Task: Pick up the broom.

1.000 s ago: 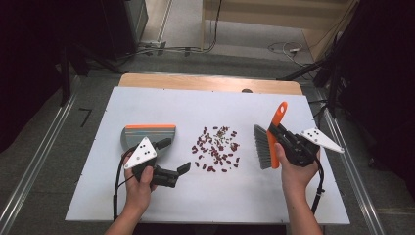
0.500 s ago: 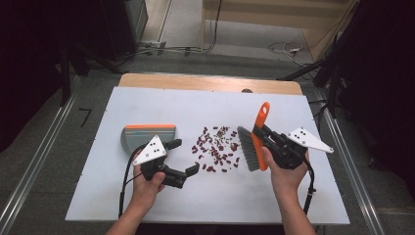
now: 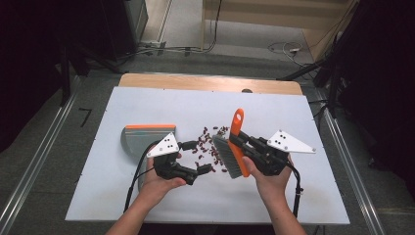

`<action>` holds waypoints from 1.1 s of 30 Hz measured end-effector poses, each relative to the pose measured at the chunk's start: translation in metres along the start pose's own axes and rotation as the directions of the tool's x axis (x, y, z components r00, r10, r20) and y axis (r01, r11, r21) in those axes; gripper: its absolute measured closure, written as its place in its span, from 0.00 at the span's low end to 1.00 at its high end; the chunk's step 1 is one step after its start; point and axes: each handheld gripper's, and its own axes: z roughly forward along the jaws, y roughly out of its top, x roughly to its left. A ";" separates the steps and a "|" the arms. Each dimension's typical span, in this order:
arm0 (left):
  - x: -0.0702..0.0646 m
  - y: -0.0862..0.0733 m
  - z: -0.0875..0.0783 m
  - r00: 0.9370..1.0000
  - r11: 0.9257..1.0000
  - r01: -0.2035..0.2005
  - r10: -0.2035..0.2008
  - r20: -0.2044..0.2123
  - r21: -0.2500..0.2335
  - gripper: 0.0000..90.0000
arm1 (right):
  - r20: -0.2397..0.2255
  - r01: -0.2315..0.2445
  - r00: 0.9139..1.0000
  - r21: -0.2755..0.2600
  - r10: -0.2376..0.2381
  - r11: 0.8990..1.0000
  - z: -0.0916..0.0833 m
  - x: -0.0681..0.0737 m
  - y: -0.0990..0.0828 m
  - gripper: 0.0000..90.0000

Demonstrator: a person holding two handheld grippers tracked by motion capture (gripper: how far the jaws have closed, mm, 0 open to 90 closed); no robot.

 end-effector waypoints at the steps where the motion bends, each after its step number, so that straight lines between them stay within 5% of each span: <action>1: 0.000 0.000 0.001 1.000 1.000 0.003 -0.003 0.013 0.000 0.09 | 0.000 0.000 1.000 0.000 0.000 1.000 0.000 0.000 0.000 0.85; 8: 0.002 -0.001 0.002 0.995 1.000 0.020 -0.020 0.094 0.004 0.12 | -0.170 0.031 0.985 -0.005 -0.031 1.000 0.006 0.014 0.001 0.85; 12: 0.001 -0.002 0.003 0.989 1.000 0.012 -0.013 0.145 0.009 0.18 | -0.213 0.053 0.976 -0.010 -0.054 0.999 0.008 0.020 0.001 0.85; 19: 0.002 -0.002 0.004 0.974 1.000 0.018 -0.021 0.226 0.015 0.49 | -0.265 0.051 0.963 -0.027 -0.056 0.998 0.009 0.020 0.000 0.85; 20: 0.002 -0.003 0.004 0.967 1.000 0.016 -0.020 0.254 0.020 0.53 | -0.275 0.047 0.960 -0.029 -0.053 0.998 0.009 0.019 0.000 0.85; 23: 0.003 -0.003 0.004 0.960 1.000 0.012 -0.019 0.279 0.027 0.61 | -0.298 0.038 0.953 -0.035 -0.047 0.999 0.008 0.017 0.000 0.85; 28: 0.003 -0.003 0.004 0.940 1.000 0.009 -0.019 0.339 0.030 0.87 | -0.332 0.006 0.943 -0.045 -0.021 0.999 0.006 0.008 0.000 0.85; 33: -0.002 0.000 0.004 0.942 0.997 -0.048 0.027 0.334 0.054 0.95 | -0.353 -0.004 0.936 -0.030 -0.007 1.000 0.007 0.003 -0.002 0.83</action>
